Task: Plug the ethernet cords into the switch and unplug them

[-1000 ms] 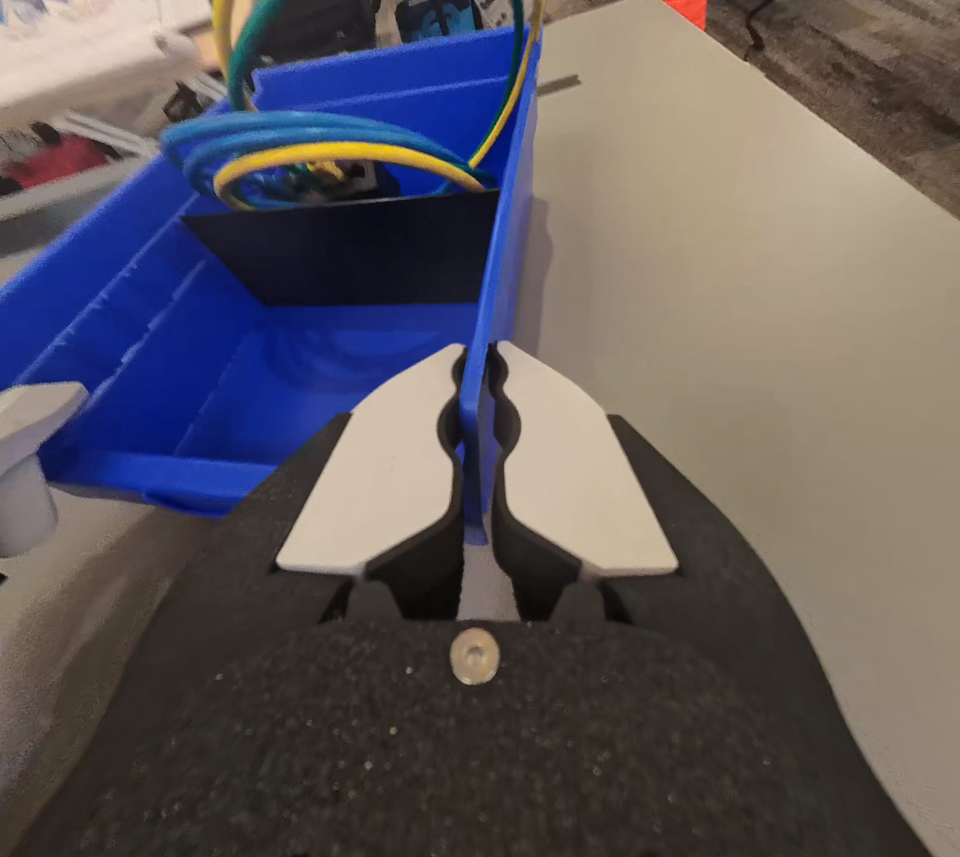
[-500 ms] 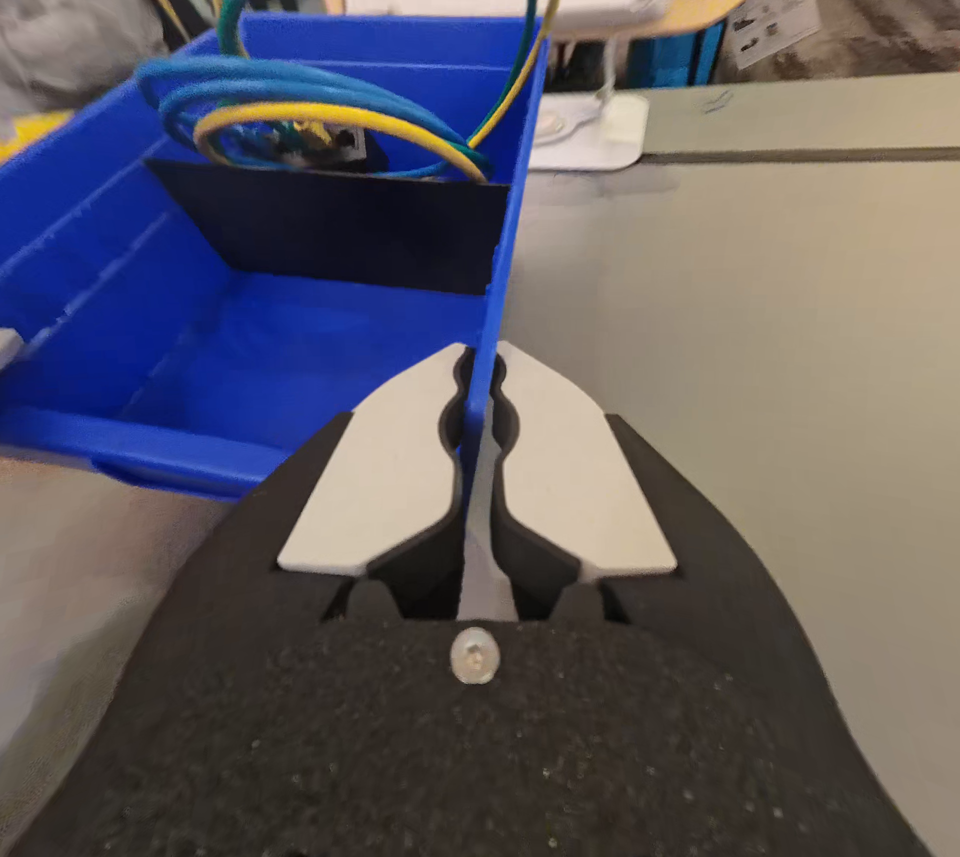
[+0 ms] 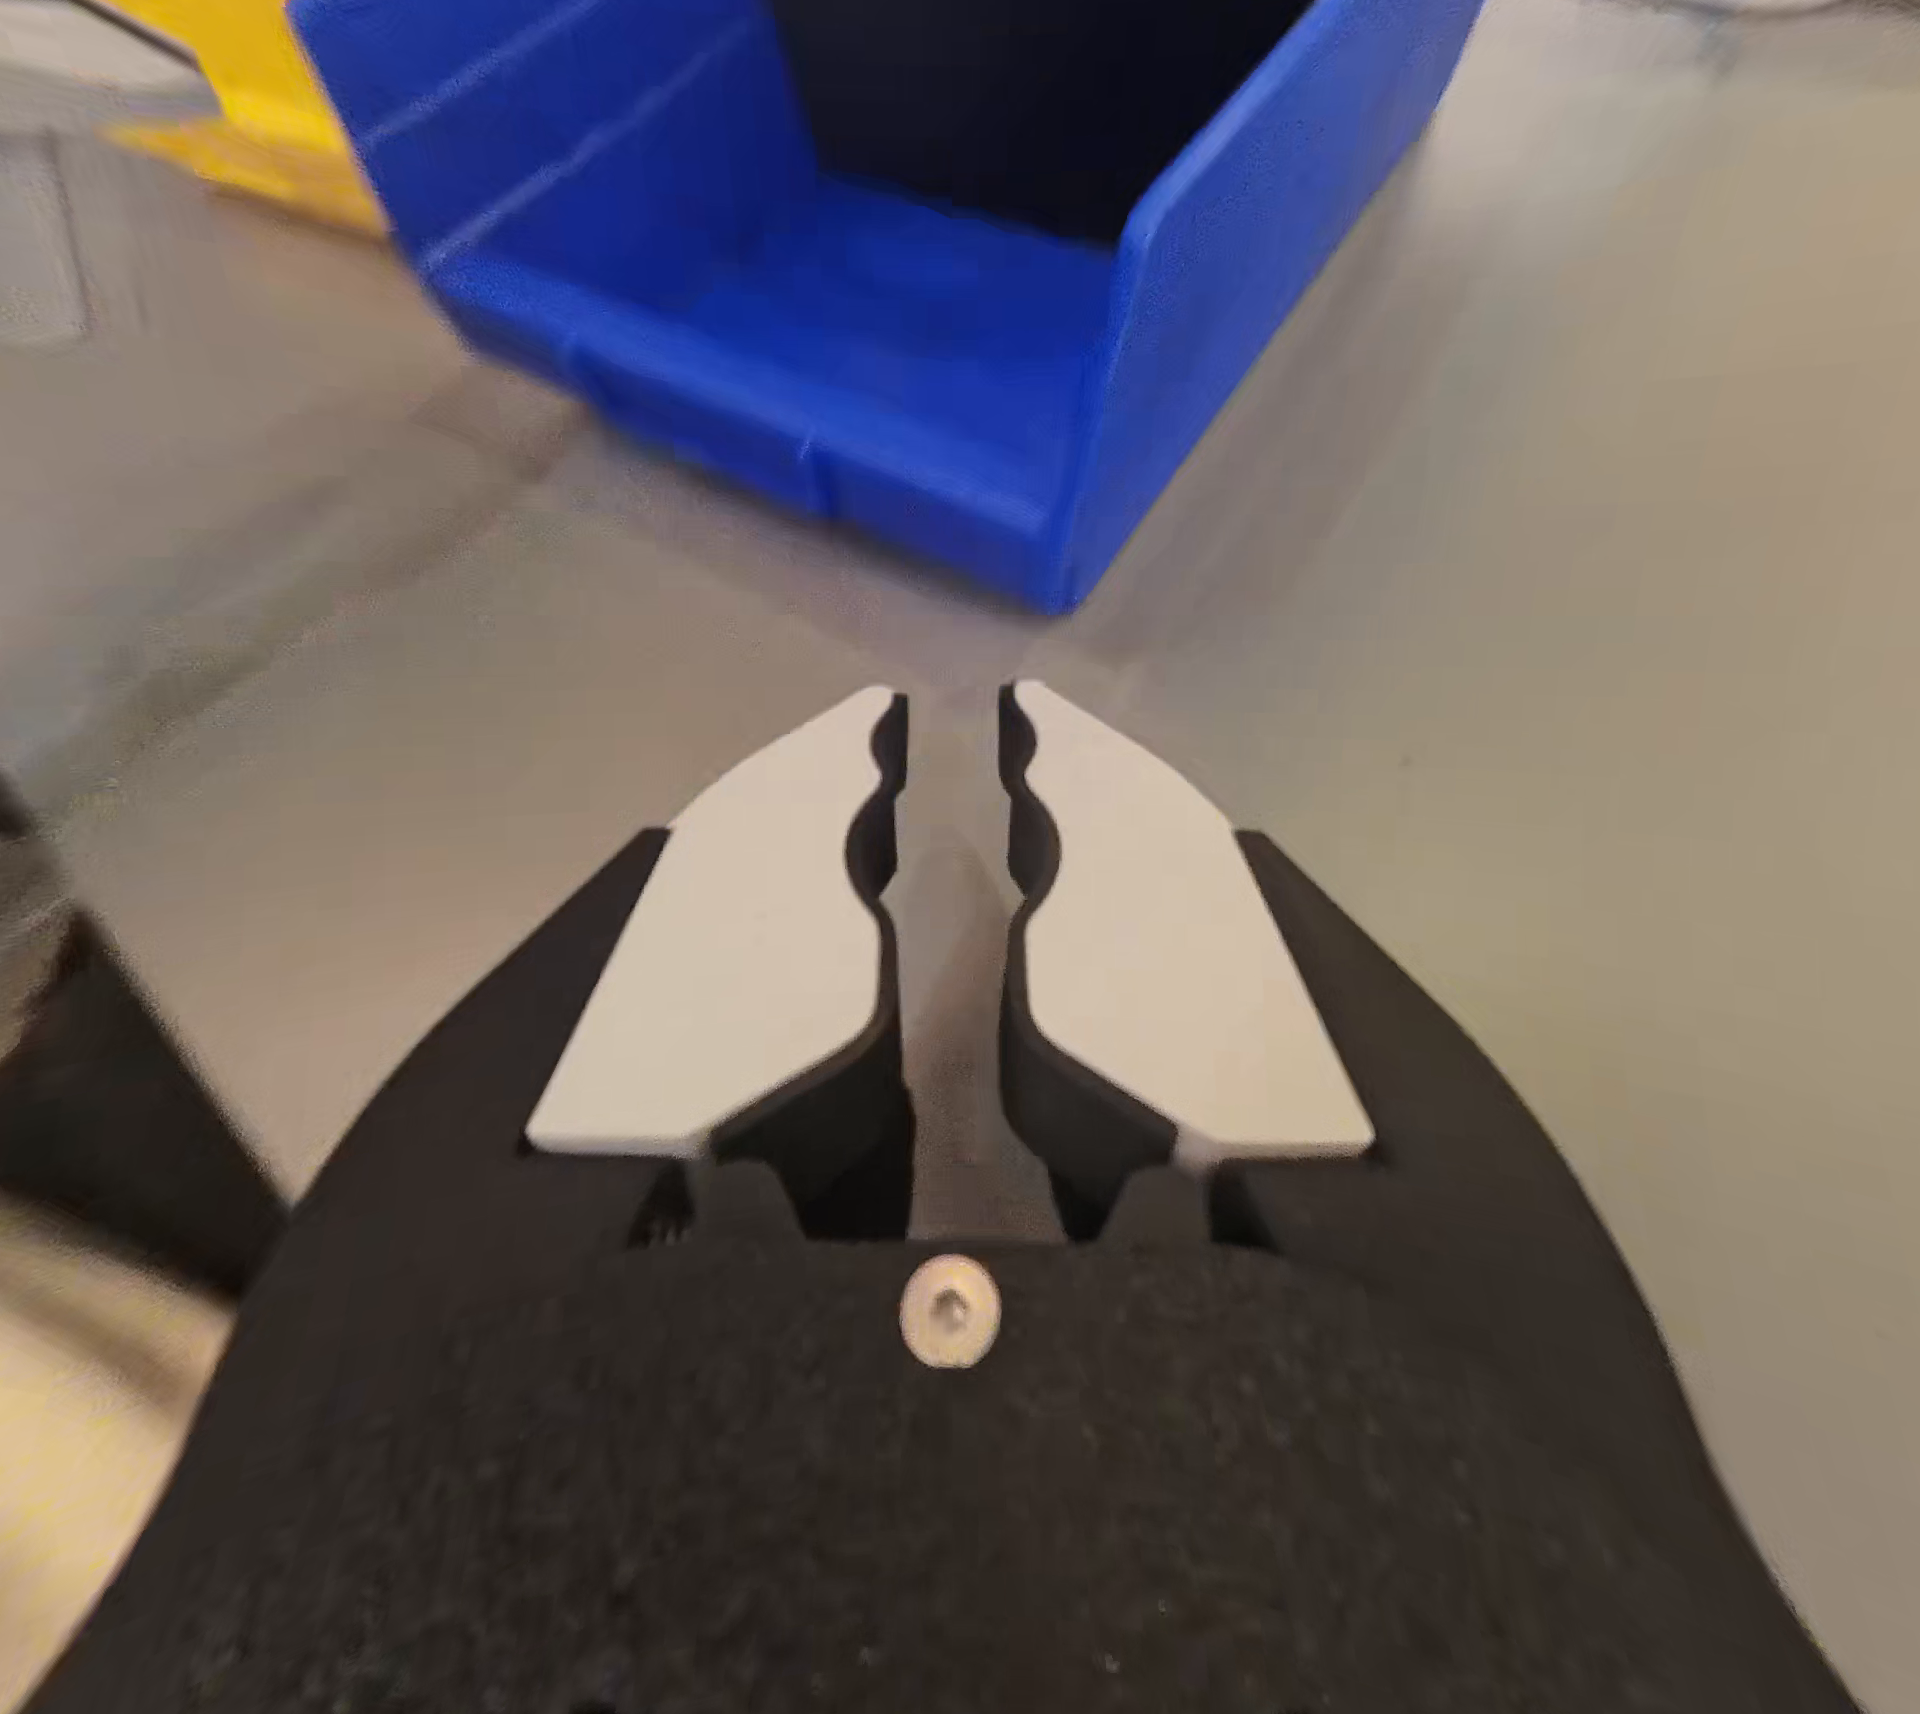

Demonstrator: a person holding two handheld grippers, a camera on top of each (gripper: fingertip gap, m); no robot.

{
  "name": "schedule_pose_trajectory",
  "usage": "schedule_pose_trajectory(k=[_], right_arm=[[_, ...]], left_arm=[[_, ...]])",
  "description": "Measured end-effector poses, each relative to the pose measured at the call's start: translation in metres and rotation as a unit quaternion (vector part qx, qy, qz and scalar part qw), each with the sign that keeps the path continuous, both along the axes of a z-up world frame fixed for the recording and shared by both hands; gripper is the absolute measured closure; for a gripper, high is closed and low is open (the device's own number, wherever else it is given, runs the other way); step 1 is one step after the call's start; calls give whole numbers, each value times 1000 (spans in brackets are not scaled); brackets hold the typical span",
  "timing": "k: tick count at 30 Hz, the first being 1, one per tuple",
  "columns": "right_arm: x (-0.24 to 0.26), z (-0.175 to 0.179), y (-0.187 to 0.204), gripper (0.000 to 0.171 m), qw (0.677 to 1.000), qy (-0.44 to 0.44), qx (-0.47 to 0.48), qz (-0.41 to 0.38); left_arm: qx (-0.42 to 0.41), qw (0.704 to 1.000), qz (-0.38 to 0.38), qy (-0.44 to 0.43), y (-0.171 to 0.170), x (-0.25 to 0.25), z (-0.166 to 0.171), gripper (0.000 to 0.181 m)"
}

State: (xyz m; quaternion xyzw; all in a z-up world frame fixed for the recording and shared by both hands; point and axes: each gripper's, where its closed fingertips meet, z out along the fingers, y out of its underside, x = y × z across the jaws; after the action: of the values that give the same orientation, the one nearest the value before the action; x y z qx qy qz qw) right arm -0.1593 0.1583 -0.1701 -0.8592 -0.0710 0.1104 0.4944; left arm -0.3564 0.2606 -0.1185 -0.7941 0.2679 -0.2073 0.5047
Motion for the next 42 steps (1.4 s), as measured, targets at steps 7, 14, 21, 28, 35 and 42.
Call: schedule_pose_trajectory(k=[7,14,21,28,35,42], right_arm=[[-32,33,-29,159,995,10,59,75],[-91,12,-34,161,989,9,22,143],[-143,8,-26,160,985,13,-4,173],[-195,26,39,150,996,4,-4,93],[-222,34,99,149,1000,-20,-11,2],[-238,38,103,145,999,35,-7,17]], left_arm=[[-69,983,164,-47,47,-183,-9,144],[-22,984,170,-47,110,-210,-4,157],[-36,986,165,-17,159,-194,-18,179],[-50,980,191,22,123,-207,-20,179],[-65,972,227,17,56,-228,-20,178],[-58,968,243,34,34,-234,-20,176]])
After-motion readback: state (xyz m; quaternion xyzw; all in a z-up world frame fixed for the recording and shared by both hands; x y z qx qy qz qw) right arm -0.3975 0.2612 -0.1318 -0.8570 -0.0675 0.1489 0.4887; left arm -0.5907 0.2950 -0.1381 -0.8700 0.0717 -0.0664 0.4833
